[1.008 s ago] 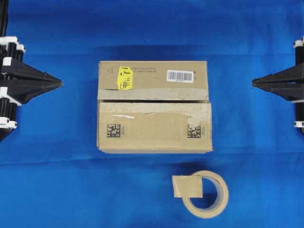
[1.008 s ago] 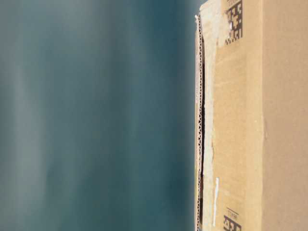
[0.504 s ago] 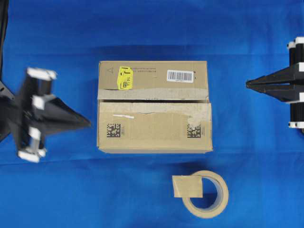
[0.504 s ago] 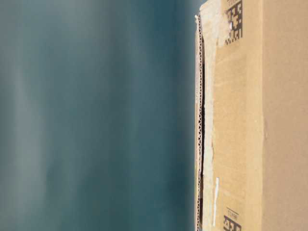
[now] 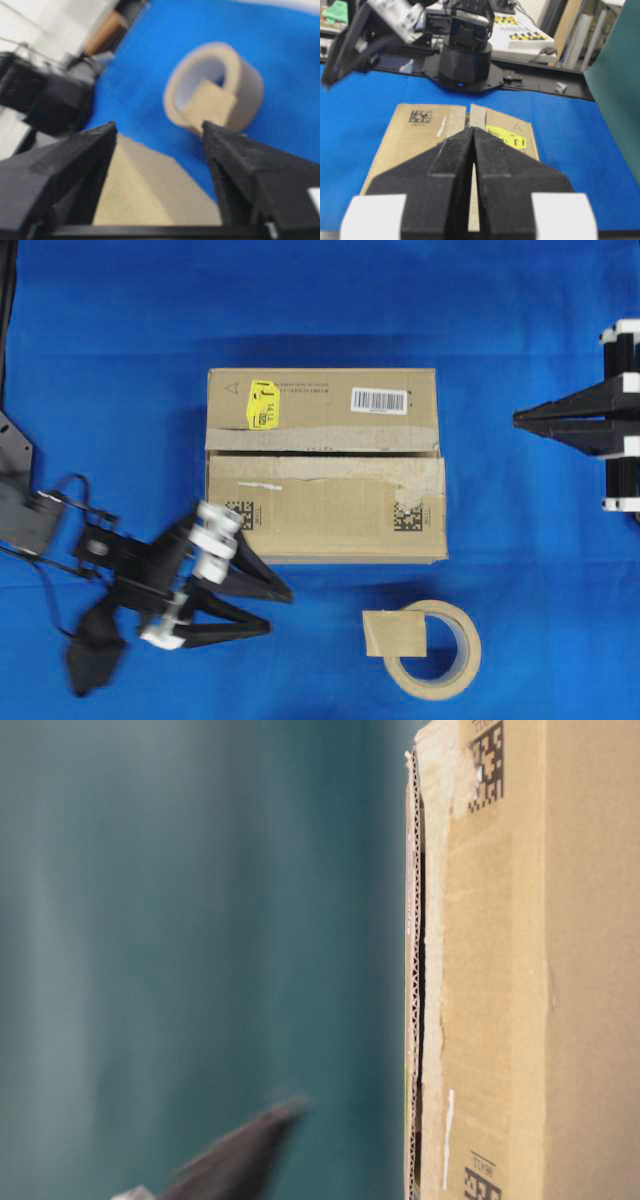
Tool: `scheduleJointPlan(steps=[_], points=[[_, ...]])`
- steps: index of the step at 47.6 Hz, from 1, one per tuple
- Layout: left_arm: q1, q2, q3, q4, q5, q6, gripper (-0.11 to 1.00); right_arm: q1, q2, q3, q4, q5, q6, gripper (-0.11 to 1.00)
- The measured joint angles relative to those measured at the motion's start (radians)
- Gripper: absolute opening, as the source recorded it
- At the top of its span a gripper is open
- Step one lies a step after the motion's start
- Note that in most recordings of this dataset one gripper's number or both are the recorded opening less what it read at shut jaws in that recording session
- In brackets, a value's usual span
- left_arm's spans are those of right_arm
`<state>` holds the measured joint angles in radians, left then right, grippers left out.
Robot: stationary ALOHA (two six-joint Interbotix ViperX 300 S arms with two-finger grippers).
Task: Apply tape along the seams of the closed cardboard box to seal it securely.
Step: 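Grasp the loose tape tab on the roll with the left gripper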
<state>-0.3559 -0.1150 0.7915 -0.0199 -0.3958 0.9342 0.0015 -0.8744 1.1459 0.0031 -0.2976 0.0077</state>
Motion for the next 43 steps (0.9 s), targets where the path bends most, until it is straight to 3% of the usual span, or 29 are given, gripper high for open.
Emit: scheduleJointPlan(steps=[10, 16, 27, 43], points=[[-0.002, 0.195, -0.153, -0.005, 0.064, 0.155, 0.6, 0.0, 0.003, -0.002, 0.0, -0.002, 0.0, -0.02], [-0.002, 0.279, -0.216, -0.006, 0.078, 0.195, 0.6, 0.0, 0.003, -0.002, 0.0, -0.002, 0.0, -0.02], [0.005, 0.379, -0.282, -0.006, 0.08, 0.242, 0.6, 0.009, 0.006, 0.0, 0.0, 0.008, 0.0, -0.02], [0.038, 0.459, -0.337, -0.006, 0.08, 0.249, 0.57, 0.026, 0.009, 0.0, 0.0, 0.021, 0.0, -0.02]])
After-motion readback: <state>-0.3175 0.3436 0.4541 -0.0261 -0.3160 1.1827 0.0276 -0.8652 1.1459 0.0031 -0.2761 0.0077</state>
